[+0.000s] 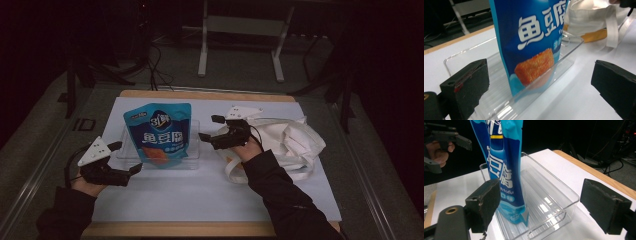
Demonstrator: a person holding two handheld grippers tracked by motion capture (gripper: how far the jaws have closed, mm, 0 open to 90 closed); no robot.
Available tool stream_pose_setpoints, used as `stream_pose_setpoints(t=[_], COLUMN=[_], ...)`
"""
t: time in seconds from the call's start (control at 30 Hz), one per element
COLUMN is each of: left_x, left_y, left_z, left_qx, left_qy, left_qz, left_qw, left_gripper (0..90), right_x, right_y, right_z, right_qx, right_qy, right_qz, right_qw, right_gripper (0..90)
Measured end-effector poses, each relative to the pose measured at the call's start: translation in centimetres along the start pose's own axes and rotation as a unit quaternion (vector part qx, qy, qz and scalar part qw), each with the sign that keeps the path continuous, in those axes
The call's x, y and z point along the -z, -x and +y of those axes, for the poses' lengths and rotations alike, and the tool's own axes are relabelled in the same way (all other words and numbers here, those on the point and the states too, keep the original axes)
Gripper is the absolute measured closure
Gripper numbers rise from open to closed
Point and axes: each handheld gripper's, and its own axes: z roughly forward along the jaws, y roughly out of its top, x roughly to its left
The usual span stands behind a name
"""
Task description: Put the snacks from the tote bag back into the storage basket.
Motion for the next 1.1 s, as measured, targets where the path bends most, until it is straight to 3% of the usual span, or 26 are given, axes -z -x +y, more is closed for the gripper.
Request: stream_pose_setpoints(t=[0.23, 0.37, 0.53, 0.87, 1.1], left_x=[1.0, 1.2, 0.9, -1.8, -4.5], left_y=[2.3, 3.7, 5.2, 7.5, 9.1], left_z=[-0.6, -0.6, 0.0, 1.8, 3.0], left_qx=[0.003, -0.016, -0.02, -0.041, -0.061], left_qy=[0.013, 0.014, 0.019, 0.013, 0.011], left_qz=[-0.013, -0.02, -0.039, -0.09, -0.124], left_qw=[0.9998, 0.9996, 0.9989, 0.995, 0.9903], left_gripper=[1.9, 1.9, 2.0, 2.0, 2.0], right_x=[1.6, 2.9, 4.4, 7.2, 9.3], right_y=[-0.6, -0.9, -1.1, -0.6, -0.2], right_z=[-0.7, -1.3, -1.9, -3.3, -4.5], right_qx=[0.007, 0.005, 0.005, -0.012, -0.025], right_qy=[0.001, 0.001, 0.004, 0.012, 0.021], right_qz=[-0.006, -0.008, -0.013, -0.033, -0.049], right_qw=[1.0, 1.0, 0.9999, 0.9993, 0.9983], right_gripper=[16.5, 16.5, 16.5, 16.5, 16.5])
